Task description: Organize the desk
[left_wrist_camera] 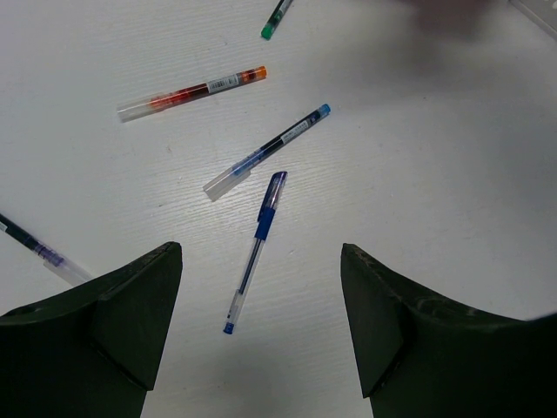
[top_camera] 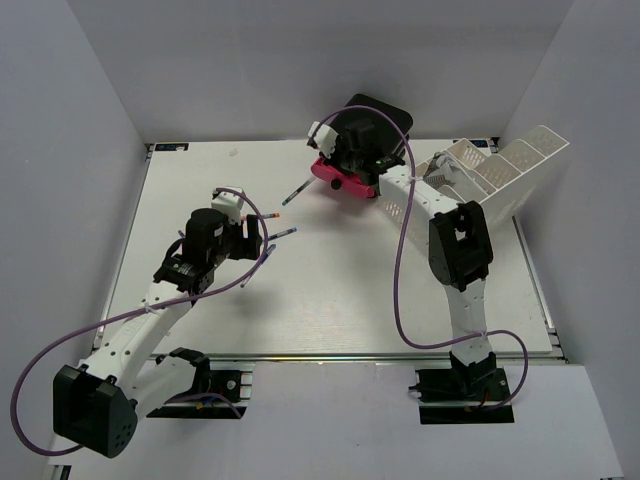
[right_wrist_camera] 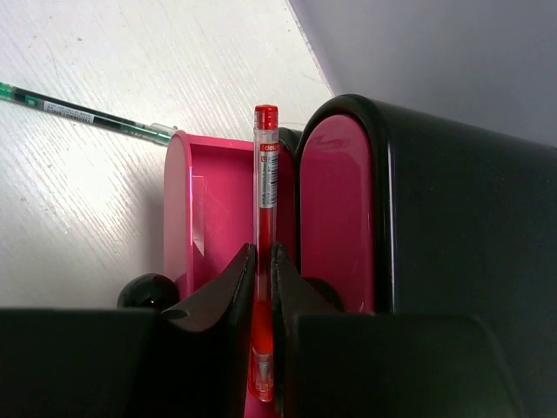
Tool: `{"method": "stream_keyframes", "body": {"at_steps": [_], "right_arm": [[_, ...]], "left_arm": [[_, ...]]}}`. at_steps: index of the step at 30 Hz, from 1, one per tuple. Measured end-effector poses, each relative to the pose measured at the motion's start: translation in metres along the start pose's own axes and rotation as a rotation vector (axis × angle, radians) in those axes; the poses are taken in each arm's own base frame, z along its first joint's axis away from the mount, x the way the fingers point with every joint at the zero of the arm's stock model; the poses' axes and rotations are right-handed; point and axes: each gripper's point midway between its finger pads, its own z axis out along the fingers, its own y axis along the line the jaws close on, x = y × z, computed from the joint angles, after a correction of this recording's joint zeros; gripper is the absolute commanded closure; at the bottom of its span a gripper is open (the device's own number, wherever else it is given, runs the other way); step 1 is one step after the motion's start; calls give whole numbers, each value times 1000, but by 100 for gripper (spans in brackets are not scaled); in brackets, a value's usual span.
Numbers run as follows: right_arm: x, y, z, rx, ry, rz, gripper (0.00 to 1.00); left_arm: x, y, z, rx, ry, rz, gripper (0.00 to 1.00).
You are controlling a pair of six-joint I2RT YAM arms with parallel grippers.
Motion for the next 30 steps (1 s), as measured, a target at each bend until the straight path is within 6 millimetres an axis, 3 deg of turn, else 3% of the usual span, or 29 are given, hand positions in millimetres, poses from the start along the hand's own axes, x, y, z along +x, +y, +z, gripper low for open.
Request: {"method": "stream_keyframes", "body": {"at_steps": [3,10,13,17,23,30], "right_arm": [[1,0,0,-1,1,-1,88],[2,4,0,-15,7,-5,63],[1,5,0,-19,4,-9,61],[0,5,0,-20,4,-8,64],[-3,11,-10,-63,3,26,83],[-43,9,-41,-118,-105,69,87]], "left_arm": [[0,0,0,0,0,0,17],[0,0,0,0,0,0,17],[0,0,0,0,-1,0,17],[0,0,0,0,0,0,17],[0,0,0,0,0,0,17],[0,0,0,0,0,0,17]]}}
